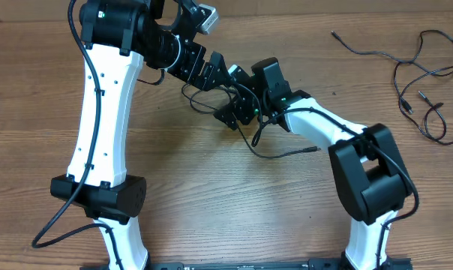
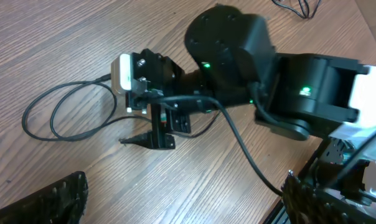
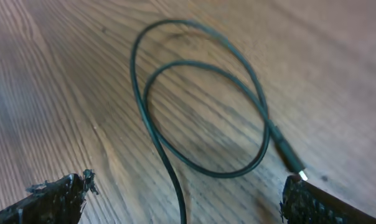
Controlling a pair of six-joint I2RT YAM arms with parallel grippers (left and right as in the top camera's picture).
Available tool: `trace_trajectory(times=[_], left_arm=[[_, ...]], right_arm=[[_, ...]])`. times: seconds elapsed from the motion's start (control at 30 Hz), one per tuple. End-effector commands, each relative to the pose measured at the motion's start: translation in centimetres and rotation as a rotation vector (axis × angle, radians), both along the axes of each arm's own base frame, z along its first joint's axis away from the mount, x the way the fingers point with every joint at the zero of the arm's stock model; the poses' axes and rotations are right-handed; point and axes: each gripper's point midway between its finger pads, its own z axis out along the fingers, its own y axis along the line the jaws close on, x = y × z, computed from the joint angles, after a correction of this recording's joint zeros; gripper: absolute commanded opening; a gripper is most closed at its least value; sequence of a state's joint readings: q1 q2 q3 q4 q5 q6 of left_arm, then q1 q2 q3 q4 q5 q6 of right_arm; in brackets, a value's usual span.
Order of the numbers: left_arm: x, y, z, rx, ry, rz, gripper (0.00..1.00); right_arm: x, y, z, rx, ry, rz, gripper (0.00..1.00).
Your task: Untangle cables
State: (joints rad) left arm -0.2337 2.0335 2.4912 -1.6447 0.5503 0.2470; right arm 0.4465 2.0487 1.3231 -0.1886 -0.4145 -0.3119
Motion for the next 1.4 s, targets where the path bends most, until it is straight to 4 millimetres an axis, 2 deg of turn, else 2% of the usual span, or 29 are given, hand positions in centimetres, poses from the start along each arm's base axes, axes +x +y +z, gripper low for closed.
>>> trace_trajectory(times=[0.0,0.13,0.33,0.53,0.73,0.83,0.97,1.07,1.1,1.23,1.37], left_arm=[[0.2,-0.1,-0.3,-0.008,-0.001,-0.019,0.99],[0.2,-0.1,-0.3,-0.008,-0.001,-0.019,1.00],[0.2,-0.1,-0.3,-0.008,-0.001,-0.019,0.99],[0.2,-0.1,-0.3,-0.008,-0.001,-0.019,0.99],[0.2,-0.1,-0.3,-0.008,-0.001,-0.019,1.00],[0.2,-0.1,-0.3,-0.008,-0.001,-0.018,1.00],[0.2,-0.1,-0.3,-0.008,-0.001,-0.018,1.00],[0.2,-0.1,-0.3,-0.008,-0.001,-0.019,1.00],[0.2,-0.1,-0.3,-0.008,-0.001,-0.018,1.00],[0.2,-0.1,-0.3,-0.008,-0.001,-0.019,0.99],[0.2,-0.1,-0.3,-0.008,-0.001,-0.018,1.00]], right_arm=[[0.4,0.2,-1.1,0.012,0.023,-0.016,1.00],[0.5,0.5,-1.7,0.012,0.023,-0.013,1.00],[0.5,2.1,-1.1,0.034,-0.026,0.018,1.00],[-0.4,4.1,-2.7,0.036,-0.028,0.058,0.98],[-0.6,4.4,-3.5,0.009,-0.033,0.051,0.92],[-0.3,4.2,-3.6,0.000,-0.041,0.039,0.70],[-0.4,4.2,-3.6,-0.001,-0.035,0.037,0.31],[-0.4,4.2,-3.7,-0.003,-0.032,0.037,0.25],[-0.5,4.1,-3.8,-0.006,-0.027,0.038,0.19],[-0.7,4.0,-4.0,-0.012,-0.016,0.038,0.05],[-0.9,3.9,-4.2,-0.016,-0.003,0.034,0.04]])
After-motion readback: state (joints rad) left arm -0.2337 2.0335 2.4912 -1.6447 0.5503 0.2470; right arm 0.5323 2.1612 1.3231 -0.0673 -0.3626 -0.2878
